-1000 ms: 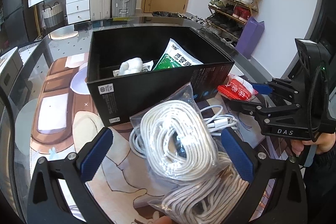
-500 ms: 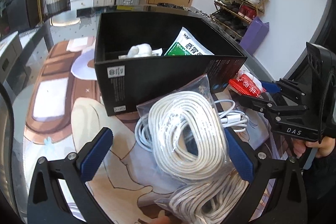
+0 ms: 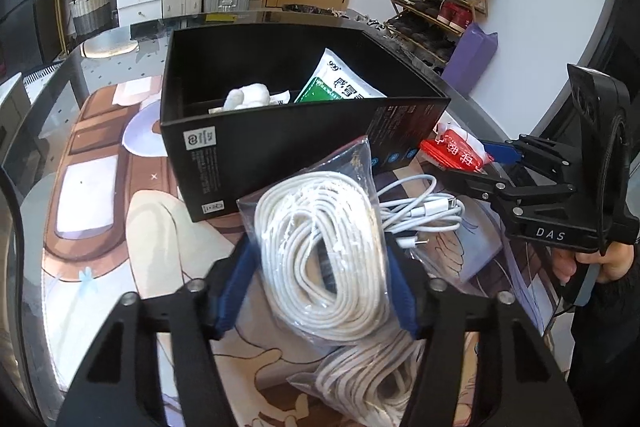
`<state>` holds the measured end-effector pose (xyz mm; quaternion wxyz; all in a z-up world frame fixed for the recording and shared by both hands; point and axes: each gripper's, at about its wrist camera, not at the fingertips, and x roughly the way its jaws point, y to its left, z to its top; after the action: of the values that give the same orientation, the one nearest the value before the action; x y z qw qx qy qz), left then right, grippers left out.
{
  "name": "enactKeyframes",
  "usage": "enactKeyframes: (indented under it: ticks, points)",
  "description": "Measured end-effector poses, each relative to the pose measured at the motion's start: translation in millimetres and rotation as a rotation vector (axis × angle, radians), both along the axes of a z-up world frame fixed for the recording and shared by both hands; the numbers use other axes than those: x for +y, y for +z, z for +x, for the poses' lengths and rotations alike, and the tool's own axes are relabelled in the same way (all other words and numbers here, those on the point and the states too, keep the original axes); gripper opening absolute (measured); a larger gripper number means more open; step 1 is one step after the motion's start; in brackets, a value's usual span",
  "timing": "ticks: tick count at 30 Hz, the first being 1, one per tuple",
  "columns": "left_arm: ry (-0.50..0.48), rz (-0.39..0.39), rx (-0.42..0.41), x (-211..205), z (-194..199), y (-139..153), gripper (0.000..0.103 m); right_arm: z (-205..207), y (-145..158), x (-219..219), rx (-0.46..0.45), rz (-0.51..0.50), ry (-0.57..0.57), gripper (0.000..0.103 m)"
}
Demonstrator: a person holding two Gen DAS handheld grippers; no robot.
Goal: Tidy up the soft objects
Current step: 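Carry the rope bag with the left gripper while the right carries the red packet over the box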
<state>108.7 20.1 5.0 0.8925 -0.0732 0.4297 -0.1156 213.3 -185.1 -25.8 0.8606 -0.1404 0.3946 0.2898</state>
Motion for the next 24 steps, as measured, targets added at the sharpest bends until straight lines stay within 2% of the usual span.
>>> enactKeyframes:
  ticks: [4,11,24]
  points:
    - [-0.001,0.025,-0.016,-1,-2,6,0.052,-1,4,-2,-0.006,0.002,-0.001,0.057]
    - [0.006,0.063,-0.049,5,-13,12,0.051,-7,11,0,-0.027,0.012,0.005,0.057]
    - [0.04,0.067,-0.157,18,-21,45,0.051,-23,38,0,-0.108,0.056,0.023,0.057]
